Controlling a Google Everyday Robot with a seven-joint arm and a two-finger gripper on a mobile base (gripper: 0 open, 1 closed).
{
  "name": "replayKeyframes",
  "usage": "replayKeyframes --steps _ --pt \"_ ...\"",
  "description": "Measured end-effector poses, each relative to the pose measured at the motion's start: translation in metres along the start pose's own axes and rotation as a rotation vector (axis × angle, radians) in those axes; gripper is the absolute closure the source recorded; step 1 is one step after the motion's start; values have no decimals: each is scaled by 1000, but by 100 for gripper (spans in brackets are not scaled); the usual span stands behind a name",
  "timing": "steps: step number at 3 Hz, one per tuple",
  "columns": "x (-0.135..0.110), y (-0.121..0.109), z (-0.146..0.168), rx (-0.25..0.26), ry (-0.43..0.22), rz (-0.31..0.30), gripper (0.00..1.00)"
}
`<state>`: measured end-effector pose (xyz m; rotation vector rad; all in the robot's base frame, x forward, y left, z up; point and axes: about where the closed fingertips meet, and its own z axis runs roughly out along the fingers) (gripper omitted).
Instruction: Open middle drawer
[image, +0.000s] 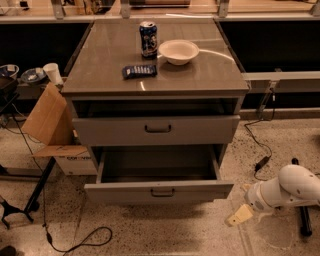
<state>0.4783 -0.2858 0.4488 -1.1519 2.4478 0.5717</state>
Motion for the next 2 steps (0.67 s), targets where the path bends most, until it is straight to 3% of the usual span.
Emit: replayKeyframes --steps 2 --pt "-41 8 -3 62 -133 -70 0"
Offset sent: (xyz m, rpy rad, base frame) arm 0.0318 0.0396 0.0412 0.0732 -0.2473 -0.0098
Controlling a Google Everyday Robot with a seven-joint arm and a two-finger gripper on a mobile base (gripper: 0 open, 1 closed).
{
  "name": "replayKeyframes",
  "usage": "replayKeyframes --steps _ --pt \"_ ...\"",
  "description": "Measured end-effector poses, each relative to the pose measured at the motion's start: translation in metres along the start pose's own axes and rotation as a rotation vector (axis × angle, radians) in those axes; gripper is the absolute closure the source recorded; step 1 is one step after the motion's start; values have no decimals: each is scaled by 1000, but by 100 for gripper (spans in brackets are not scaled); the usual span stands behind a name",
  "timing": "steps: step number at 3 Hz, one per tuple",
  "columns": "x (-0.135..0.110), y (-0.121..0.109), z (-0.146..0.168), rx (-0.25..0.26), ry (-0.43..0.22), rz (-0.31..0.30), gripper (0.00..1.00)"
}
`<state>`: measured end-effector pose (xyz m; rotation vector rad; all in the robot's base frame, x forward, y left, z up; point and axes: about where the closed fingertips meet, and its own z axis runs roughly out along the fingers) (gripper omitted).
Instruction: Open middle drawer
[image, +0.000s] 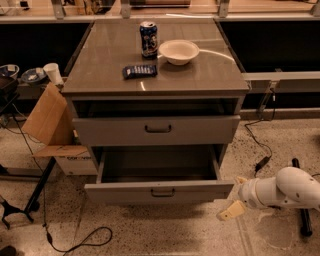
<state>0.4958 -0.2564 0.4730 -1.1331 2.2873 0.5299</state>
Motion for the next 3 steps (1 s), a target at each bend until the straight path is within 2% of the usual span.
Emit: replayKeyframes --steps 1,3 --pt "-16 -5 9 -1 -21 -31 0" --pt "-32 -14 46 -72 40 -77 0"
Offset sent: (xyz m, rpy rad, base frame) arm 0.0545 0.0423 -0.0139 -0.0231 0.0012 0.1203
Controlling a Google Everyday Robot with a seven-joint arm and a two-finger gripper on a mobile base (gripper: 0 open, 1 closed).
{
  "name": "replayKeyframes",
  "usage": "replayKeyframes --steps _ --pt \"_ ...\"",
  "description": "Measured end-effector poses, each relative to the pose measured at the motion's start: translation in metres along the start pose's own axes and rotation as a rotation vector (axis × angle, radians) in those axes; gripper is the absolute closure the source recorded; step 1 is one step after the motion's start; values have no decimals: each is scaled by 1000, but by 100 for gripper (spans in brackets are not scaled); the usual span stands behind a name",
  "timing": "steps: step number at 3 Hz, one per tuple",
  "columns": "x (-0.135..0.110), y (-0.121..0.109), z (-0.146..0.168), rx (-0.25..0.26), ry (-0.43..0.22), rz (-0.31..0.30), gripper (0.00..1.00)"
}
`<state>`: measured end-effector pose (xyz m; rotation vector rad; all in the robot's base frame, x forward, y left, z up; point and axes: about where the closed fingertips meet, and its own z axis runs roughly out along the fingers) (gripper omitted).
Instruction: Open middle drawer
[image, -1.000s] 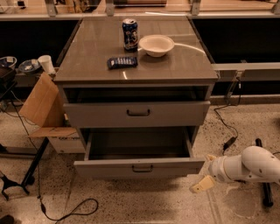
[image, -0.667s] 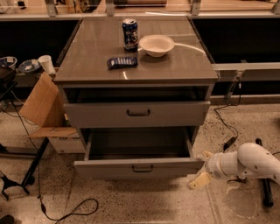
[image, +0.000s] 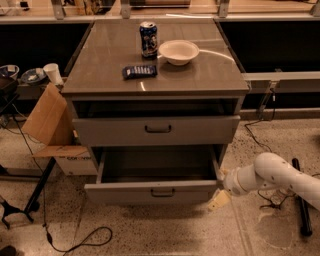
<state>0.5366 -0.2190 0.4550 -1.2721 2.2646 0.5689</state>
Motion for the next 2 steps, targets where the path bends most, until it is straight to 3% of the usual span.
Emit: replayKeyframes --steps 1,2 --pt "7 5 11 -49 55 -20 0" --pt "28 13 12 -89 124 -7 0"
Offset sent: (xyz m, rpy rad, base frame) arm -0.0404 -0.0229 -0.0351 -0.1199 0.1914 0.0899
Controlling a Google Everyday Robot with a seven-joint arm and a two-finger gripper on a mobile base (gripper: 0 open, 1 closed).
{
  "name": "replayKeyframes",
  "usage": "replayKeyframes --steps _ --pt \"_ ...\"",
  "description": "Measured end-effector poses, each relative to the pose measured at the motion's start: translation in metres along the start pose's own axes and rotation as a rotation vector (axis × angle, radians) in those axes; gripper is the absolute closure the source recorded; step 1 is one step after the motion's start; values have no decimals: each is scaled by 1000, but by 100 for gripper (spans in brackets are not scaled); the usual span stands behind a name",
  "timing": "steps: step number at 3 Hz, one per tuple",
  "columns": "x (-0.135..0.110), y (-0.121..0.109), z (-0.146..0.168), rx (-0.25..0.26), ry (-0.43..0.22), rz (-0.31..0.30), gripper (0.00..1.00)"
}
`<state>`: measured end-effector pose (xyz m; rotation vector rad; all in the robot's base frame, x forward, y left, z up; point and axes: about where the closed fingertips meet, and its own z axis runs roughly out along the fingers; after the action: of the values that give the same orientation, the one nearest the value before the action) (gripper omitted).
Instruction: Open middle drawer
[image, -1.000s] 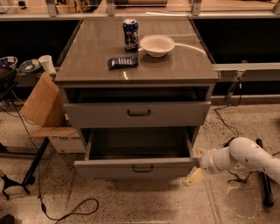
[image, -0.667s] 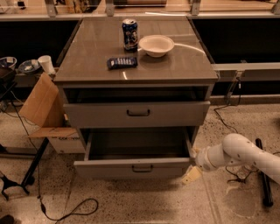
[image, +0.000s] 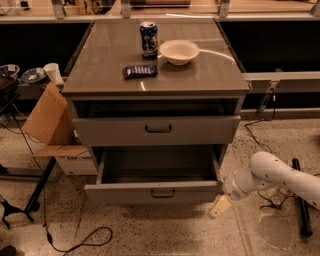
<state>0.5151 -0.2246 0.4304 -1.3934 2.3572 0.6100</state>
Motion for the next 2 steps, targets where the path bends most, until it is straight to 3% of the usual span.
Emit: replayKeyframes --steps 2 --pt "24 11 -10 -10 46 37 0"
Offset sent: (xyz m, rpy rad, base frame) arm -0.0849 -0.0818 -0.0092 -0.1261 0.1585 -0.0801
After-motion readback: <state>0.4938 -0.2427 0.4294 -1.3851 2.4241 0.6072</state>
